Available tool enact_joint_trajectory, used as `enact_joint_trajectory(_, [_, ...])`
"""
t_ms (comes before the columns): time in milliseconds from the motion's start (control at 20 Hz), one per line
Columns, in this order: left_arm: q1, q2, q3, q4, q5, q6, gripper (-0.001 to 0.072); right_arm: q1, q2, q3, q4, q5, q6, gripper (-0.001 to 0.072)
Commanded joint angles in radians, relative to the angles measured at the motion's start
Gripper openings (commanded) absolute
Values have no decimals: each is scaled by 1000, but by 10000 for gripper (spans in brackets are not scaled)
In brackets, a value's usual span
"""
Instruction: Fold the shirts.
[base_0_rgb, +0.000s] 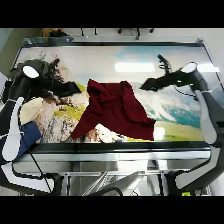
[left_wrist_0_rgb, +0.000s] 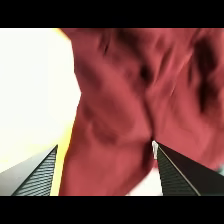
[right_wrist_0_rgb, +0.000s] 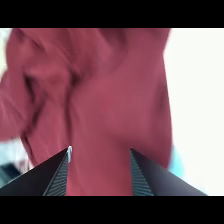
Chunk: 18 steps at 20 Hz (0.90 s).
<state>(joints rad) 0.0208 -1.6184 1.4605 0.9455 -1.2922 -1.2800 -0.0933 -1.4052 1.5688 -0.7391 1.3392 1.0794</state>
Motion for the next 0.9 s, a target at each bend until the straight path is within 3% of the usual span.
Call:
enact_joint_trajectory(0, [14, 39, -177, 5, -84, 58, 660, -119, 115, -206, -87, 100, 54, 432])
enact_joint_trajectory(200, [11, 43, -349, 8, -71, 71, 660, -229, 293, -601, -107, 9, 23, 447])
enact_joint_trajectory(250, [18, 43, -374, 16, -64, 71, 660, -241, 324, -678, -106, -16, 10, 509])
enact_joint_trajectory(350, [30, 43, -405, 68, -61, 68, 659, -239, 352, -782, -103, -55, -5, 524])
enact_joint_trajectory(850, [-71, 43, -409, 144, 45, 68, 659, -77, 339, -878, -103, -224, -33, 522])
